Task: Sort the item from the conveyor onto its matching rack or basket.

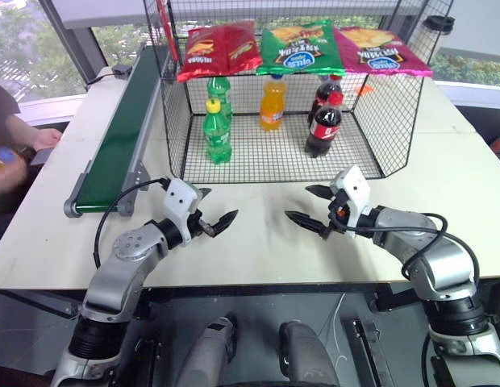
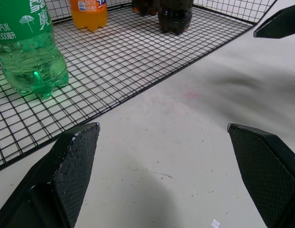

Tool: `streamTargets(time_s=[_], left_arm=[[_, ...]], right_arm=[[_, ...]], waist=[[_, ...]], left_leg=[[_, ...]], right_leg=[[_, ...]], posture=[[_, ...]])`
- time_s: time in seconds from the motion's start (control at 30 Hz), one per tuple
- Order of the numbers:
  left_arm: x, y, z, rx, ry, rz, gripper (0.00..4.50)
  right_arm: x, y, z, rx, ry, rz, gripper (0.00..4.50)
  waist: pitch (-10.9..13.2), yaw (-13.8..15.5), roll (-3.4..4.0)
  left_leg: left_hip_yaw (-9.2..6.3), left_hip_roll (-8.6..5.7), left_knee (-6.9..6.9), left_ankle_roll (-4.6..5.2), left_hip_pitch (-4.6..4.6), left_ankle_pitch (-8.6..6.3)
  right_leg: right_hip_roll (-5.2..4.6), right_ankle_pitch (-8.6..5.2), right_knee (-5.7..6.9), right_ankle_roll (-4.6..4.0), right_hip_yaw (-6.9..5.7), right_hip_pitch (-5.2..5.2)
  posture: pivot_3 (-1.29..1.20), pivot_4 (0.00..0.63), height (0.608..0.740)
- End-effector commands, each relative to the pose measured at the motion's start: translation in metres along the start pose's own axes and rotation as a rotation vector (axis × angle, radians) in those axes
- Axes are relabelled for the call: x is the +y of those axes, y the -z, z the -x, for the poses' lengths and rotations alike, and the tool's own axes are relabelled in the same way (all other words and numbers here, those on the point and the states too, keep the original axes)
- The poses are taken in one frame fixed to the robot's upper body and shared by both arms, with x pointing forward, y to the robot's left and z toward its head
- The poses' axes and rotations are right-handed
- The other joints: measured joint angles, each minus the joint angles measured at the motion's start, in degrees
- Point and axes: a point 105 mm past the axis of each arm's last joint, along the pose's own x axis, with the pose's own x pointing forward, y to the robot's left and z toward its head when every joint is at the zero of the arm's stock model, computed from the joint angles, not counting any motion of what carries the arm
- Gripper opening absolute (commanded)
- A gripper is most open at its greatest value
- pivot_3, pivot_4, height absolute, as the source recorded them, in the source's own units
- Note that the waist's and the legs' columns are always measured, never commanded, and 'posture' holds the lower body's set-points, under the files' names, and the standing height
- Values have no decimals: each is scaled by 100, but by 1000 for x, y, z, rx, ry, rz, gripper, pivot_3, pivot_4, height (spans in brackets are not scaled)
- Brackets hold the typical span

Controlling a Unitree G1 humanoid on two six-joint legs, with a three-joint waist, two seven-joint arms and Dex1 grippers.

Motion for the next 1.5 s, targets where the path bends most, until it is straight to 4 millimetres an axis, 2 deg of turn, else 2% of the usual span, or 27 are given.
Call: streamTargets(time_s=[0.03, 1.5], left_arm=[[-1, -17, 2, -71, 5, -31, 4500], [2, -19, -1, -69, -20, -28, 4500]], right_arm=[[-1, -17, 5, -47, 5, 46, 4491], [-1, -19, 1, -50, -6, 64, 4491]], waist=[[0, 0, 0], [0, 0, 0]], left_leg=[[0, 0, 0, 0, 0, 0], [0, 0, 0, 0, 0, 0]], right_leg=[[0, 0, 0, 0, 0, 0], [0, 0, -2, 1, -1, 0]], posture=[[0, 150, 738], [0, 150, 738]])
